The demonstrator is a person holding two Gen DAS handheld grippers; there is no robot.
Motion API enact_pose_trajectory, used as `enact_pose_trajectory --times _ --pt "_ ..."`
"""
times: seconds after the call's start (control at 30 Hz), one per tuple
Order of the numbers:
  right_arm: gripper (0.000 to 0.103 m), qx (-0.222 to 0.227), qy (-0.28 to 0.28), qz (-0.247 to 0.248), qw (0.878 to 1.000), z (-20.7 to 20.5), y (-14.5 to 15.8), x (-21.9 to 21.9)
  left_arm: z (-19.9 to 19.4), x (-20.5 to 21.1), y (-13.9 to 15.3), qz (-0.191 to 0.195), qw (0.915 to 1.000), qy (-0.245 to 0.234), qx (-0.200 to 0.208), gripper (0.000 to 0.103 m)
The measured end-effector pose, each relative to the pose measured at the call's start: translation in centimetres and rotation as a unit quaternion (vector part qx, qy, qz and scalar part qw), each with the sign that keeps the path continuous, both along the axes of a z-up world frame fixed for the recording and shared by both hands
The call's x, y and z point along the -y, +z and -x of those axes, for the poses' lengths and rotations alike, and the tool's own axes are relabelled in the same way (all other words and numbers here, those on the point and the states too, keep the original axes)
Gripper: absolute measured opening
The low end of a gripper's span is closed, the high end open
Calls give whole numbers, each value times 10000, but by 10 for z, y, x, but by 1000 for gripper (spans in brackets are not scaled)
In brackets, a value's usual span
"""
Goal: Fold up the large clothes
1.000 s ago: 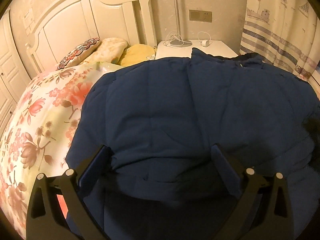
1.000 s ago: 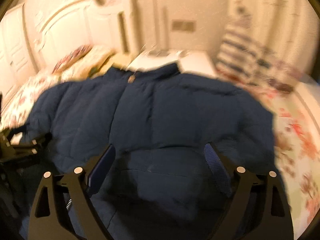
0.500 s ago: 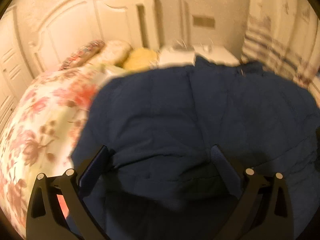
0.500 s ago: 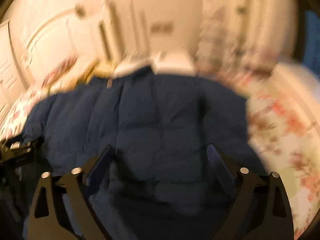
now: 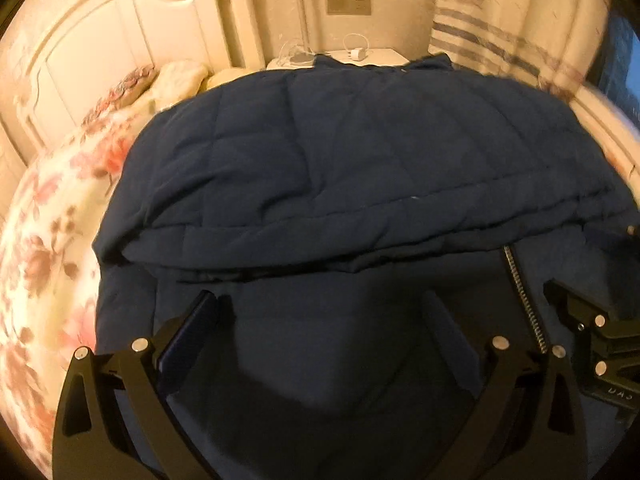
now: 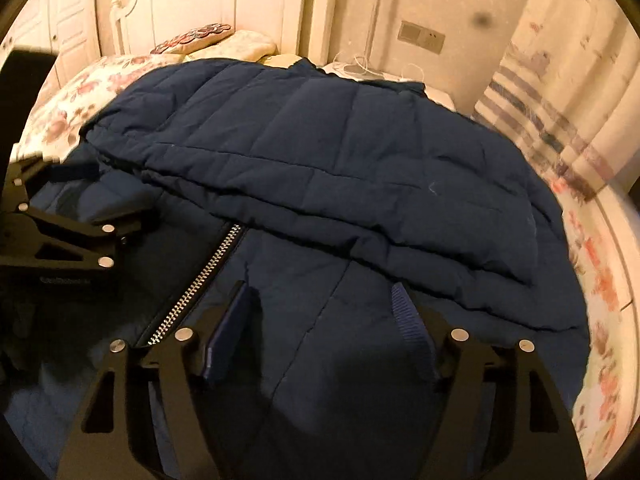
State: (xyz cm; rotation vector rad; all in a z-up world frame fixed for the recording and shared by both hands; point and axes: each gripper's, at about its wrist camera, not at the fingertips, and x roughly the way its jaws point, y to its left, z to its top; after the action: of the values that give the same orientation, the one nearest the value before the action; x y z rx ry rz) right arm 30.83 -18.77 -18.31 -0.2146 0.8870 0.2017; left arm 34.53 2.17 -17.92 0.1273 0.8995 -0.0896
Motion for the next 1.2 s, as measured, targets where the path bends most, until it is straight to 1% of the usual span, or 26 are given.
enact_pose_trajectory --times 0.03,0.1,0.17,0.2,0.27,0.3,0.33,0.43,0.47,0.5,0.57,0.6,0.63,0.67,0.7,0.73,0.77,0.8,0.83,0.87,0.9,1.0,1.03,1.07,1.13,1.2 --pt "70 33 -123 -36 9999 2 2 4 6 -7 5 13 9996 185 189 101" --pt "72 338 -725 -37 9968 15 13 27 19 -27 16 107 9969 550 548 101" --pt "78 450 -1506 -93 9875 22 20 67 26 -55 19 140 9910 1138 688 101" --pt "82 404 -1714 -123 9843 22 19 81 26 -69 15 277 9888 1361 552 101" --pt "85 80 -2113 -293 9769 20 9 116 17 -89 2 829 9850 1512 54 101" --pt "86 -78 -2083 -492 9768 19 3 128 10 -96 -6 977 9822 1590 -231 101" --pt "88 -100 -2015 -632 9774 20 1 132 6 -96 -8 956 9816 1624 -308 101" --pt "89 -130 -1938 -822 9775 20 0 139 6 -84 -9 603 9850 1591 -292 101" --pt "89 -85 -1926 -855 9775 21 1 140 9 -82 -6 541 9854 1609 -145 100" --pt "88 34 -1964 -874 9766 25 4 141 18 -81 2 522 9844 1673 165 99" --pt "88 528 -2081 -713 9741 40 18 136 36 -75 18 451 9824 1638 782 100" --pt "88 709 -1938 -651 9763 47 26 124 44 -70 24 440 9832 1488 958 100" --pt "89 814 -1614 -616 9816 56 31 109 55 -57 29 506 9869 1078 1090 100" --pt "90 791 -1315 -632 9861 61 34 97 58 -50 32 582 9892 808 1073 100" --pt "92 627 -784 -675 9927 65 34 79 66 -34 30 688 9923 326 981 100" --pt "92 408 -180 -647 9969 69 31 59 73 -24 27 681 9937 38 893 101" --pt "92 269 216 -542 9979 72 27 44 79 -5 19 450 9958 -322 728 101" --pt "92 101 570 -248 9980 77 16 26 84 9 9 58 9972 -463 581 101" --pt "92 -109 637 148 9978 78 0 13 86 19 0 -272 9973 -510 442 101" --pt "94 -149 592 285 9977 77 -7 9 87 28 -10 -566 9965 -538 300 101" --pt "96 -120 504 216 9984 76 -6 11 87 32 -10 -669 9959 -531 304 101" --pt "96 -168 346 137 9992 76 -5 18 86 18 -11 -261 9986 -441 95 101" --pt "95 -104 268 163 9995 78 -3 20 87 13 -9 -203 9992 -301 140 101" --pt "95 74 97 163 9998 85 3 22 93 8 -5 -174 9993 -79 326 101" --pt "95 340 -447 25 9984 89 13 45 105 -11 8 19 9972 279 686 101" --pt "95 354 -1019 8 9942 95 17 73 113 -34 13 171 9948 715 705 101"
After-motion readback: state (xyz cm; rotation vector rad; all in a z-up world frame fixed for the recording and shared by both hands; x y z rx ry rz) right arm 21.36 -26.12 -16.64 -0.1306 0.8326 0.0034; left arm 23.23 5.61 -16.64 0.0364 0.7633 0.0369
